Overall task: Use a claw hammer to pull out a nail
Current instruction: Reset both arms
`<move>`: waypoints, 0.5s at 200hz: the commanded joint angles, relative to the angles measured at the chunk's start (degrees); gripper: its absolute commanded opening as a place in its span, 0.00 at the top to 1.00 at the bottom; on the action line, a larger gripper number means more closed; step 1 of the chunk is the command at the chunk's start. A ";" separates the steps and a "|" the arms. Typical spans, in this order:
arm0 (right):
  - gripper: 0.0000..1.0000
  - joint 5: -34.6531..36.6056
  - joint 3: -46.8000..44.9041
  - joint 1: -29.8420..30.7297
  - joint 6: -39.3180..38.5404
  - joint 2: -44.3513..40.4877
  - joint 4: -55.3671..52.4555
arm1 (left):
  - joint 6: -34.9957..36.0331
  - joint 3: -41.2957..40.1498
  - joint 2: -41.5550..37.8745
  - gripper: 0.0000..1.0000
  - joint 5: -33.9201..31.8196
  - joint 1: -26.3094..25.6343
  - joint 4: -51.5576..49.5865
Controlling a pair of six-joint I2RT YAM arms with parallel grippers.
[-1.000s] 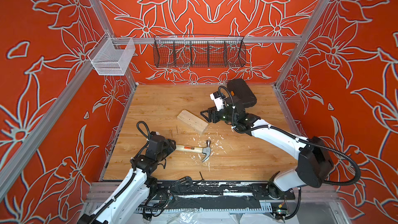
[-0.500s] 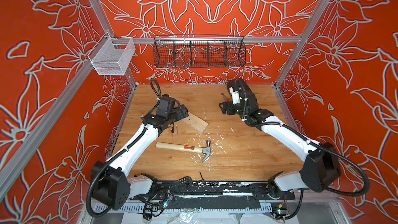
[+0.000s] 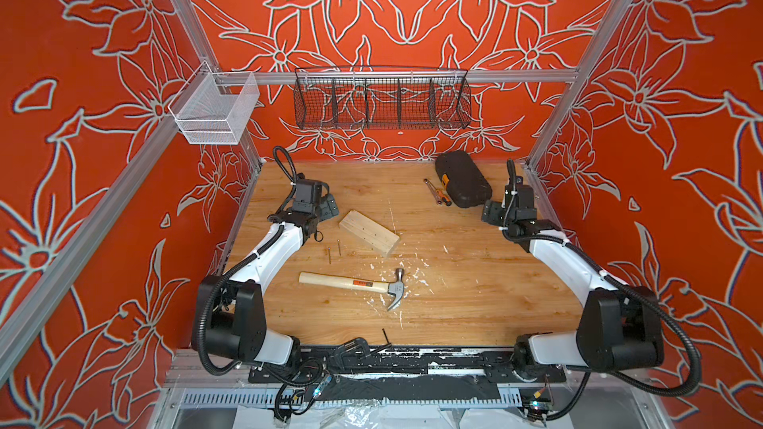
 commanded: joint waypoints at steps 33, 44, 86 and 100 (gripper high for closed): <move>0.12 5.38 -6.58 0.40 -5.65 -3.00 10.77 | 7.16 -7.79 -0.87 0.05 -2.87 2.32 9.76; 0.12 4.19 -9.69 0.43 -6.31 -4.47 16.06 | 8.97 -11.97 -2.66 0.06 -2.46 2.36 14.55; 0.14 3.09 -16.07 0.72 -10.85 -5.75 26.41 | 13.17 -16.44 -6.60 0.06 -2.24 3.16 15.89; 0.15 3.07 -16.29 0.85 -11.08 -4.54 27.03 | 13.94 -16.47 -8.50 0.06 -2.96 3.16 12.79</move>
